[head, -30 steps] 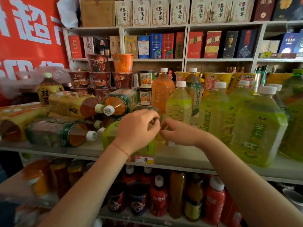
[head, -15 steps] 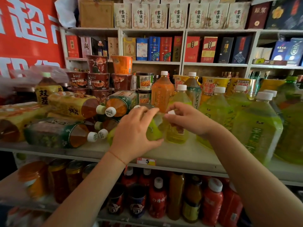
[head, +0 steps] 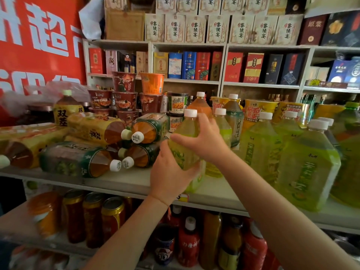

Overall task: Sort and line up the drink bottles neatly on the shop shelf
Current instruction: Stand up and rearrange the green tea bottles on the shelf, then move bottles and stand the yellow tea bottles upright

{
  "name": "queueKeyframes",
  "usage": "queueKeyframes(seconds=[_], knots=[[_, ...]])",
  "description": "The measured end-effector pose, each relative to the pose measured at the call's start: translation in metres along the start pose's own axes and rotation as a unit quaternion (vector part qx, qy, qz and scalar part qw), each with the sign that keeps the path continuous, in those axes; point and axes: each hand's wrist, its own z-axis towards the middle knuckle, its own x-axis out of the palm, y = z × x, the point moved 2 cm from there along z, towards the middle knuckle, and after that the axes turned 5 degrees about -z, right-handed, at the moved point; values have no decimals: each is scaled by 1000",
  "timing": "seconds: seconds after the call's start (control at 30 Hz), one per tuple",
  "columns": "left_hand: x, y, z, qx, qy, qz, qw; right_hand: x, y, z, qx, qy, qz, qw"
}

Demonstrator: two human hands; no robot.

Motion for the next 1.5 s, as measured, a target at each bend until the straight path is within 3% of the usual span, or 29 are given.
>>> queueKeyframes(seconds=[0.27,0.47,0.77,0.9,1.0,1.1,1.17,1.2,1.27,1.3,1.4,1.5], knots=[[-13,7,8,6,48,-41,998,-6,-9,-3,-36,63,27,997],[-25,4,20,22,143,-67,987,-21,-22,-13,-66,62,15,996],[29,-16,24,-24,211,-152,965,-64,-52,-29,-69,-39,-62,995],[54,-34,21,1,240,-82,967,-80,-78,-33,-43,-67,-101,992],[54,-52,21,27,242,1,970,-78,-86,-36,-59,-157,-96,981],[33,-47,24,23,220,67,973,-68,-79,-42,-134,-295,-101,941],[12,-31,27,26,158,193,968,-63,-68,-49,-205,-375,-115,897],[2,-21,28,21,144,285,948,-59,-62,-53,-236,-393,-122,880],[-15,-3,27,-17,155,414,897,-45,-47,-59,-298,-364,-123,874],[-21,4,27,-41,172,429,886,-34,-39,-60,-322,-322,-120,882],[-30,16,25,-40,190,398,896,2,-23,-48,-282,-103,-144,943],[-32,14,23,19,178,352,919,41,-26,-29,-198,60,-199,958]])
